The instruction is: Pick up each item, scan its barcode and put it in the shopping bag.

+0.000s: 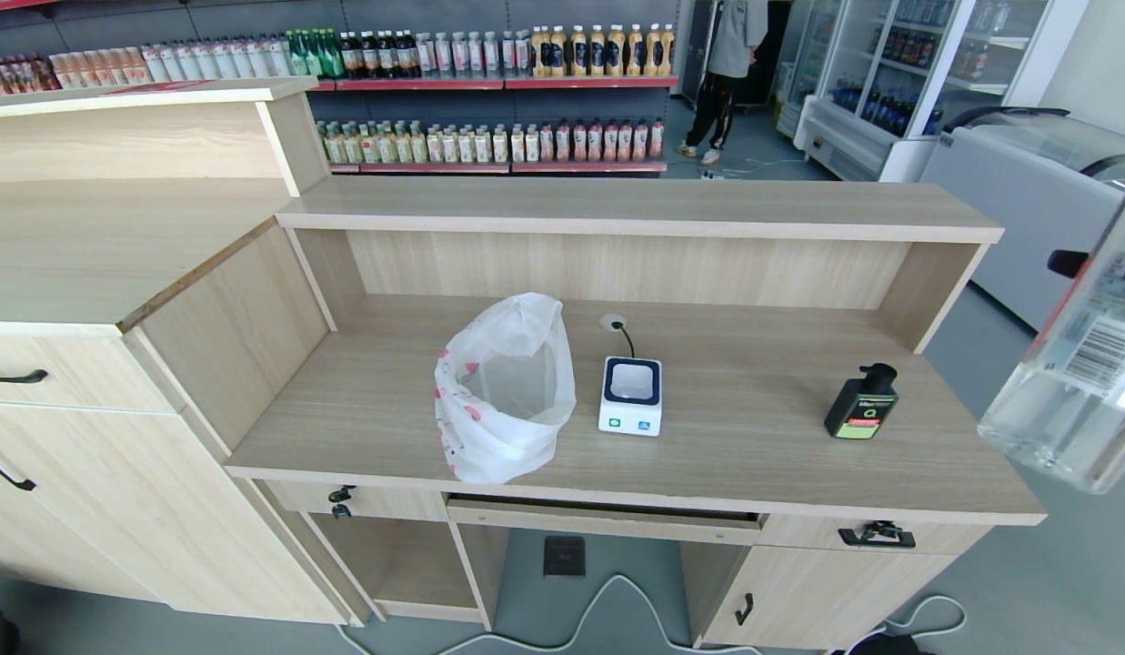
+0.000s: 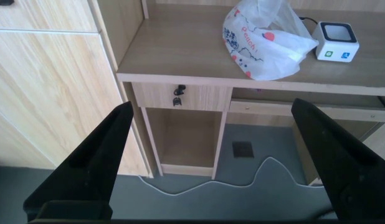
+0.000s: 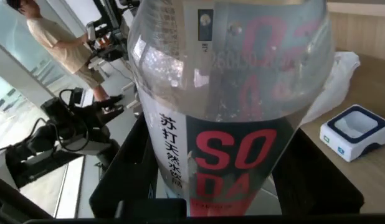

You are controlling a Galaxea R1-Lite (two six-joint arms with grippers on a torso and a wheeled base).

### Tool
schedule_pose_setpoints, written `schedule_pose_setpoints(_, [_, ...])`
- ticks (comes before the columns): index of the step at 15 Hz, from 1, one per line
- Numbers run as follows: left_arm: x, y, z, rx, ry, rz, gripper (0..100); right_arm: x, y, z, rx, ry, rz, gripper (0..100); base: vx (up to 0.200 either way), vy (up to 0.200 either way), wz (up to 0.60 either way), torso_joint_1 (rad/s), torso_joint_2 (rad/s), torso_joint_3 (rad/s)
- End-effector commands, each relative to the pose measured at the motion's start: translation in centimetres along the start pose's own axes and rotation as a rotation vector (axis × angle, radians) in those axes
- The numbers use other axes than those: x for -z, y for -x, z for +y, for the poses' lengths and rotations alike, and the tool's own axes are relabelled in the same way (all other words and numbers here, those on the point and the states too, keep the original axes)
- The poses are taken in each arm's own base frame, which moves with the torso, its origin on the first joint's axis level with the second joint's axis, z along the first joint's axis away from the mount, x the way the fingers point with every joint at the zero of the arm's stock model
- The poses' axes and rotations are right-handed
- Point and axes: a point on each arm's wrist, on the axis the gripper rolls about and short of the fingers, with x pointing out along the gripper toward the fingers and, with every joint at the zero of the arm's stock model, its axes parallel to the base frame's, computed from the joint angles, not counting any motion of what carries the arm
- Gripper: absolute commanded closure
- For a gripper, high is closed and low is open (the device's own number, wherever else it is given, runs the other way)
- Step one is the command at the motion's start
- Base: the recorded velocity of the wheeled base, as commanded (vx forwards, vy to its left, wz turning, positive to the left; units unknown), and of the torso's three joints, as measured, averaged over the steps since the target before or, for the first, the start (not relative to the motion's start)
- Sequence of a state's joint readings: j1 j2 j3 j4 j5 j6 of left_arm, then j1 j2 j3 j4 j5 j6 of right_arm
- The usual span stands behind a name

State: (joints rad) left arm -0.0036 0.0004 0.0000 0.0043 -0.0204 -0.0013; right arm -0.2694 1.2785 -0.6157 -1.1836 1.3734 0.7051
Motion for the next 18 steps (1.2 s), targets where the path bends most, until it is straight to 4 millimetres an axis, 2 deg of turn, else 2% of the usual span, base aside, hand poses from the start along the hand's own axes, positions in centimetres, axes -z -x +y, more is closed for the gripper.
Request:
schedule_pose_setpoints(1, [0.0,0.0,0.0,0.0,0.0,0.001,0,1.9,1.7,-4.4,0.189,-0.012,-0.043,100,0.0,0.0,0.0,0.0,0.0,0.0])
schedule_pose_setpoints(4, [0.0,0.0,0.0,-0.001,0.0,0.001,0,4.0,2.5,-8.5,0.325,0.122,-0.016,100,0.0,0.0,0.0,0.0,0.0,0.0])
schedule_pose_setpoints(5, [0.0,0.0,0.0,-0.001,0.0,0.001,0,4.6,2.6,-9.3,0.384,0.161,-0.004,100,0.0,0.0,0.0,0.0,0.0,0.0])
schedule_pose_setpoints(7, [0.0,0.0,0.0,-0.001,0.0,0.001,0,5.9,2.3,-11.2,0.683,0.259,0.075,100,0.0,0.0,0.0,0.0,0.0,0.0])
schedule_pose_setpoints(8, [0.0,0.0,0.0,-0.001,0.0,0.001,0,6.0,2.2,-11.6,0.766,0.263,0.121,100,0.0,0.0,0.0,0.0,0.0,0.0])
schedule_pose_setpoints(10, [0.0,0.0,0.0,-0.001,0.0,0.001,0,5.8,2.4,-11.8,0.777,0.265,0.142,100,0.0,0.0,0.0,0.0,0.0,0.0])
schedule_pose_setpoints(13, [0.0,0.0,0.0,-0.001,0.0,0.001,0,5.6,1.6,-11.0,0.796,0.398,0.225,100,0.0,0.0,0.0,0.0,0.0,0.0])
schedule_pose_setpoints(16, [0.0,0.0,0.0,-0.001,0.0,0.001,0,5.6,2.2,-10.5,1.039,0.502,0.371,100,0.0,0.0,0.0,0.0,0.0,0.0])
schedule_pose_setpoints(18, [0.0,0.0,0.0,-0.001,0.0,0.001,0,5.2,2.2,-10.2,1.092,0.537,0.386,100,0.0,0.0,0.0,0.0,0.0,0.0])
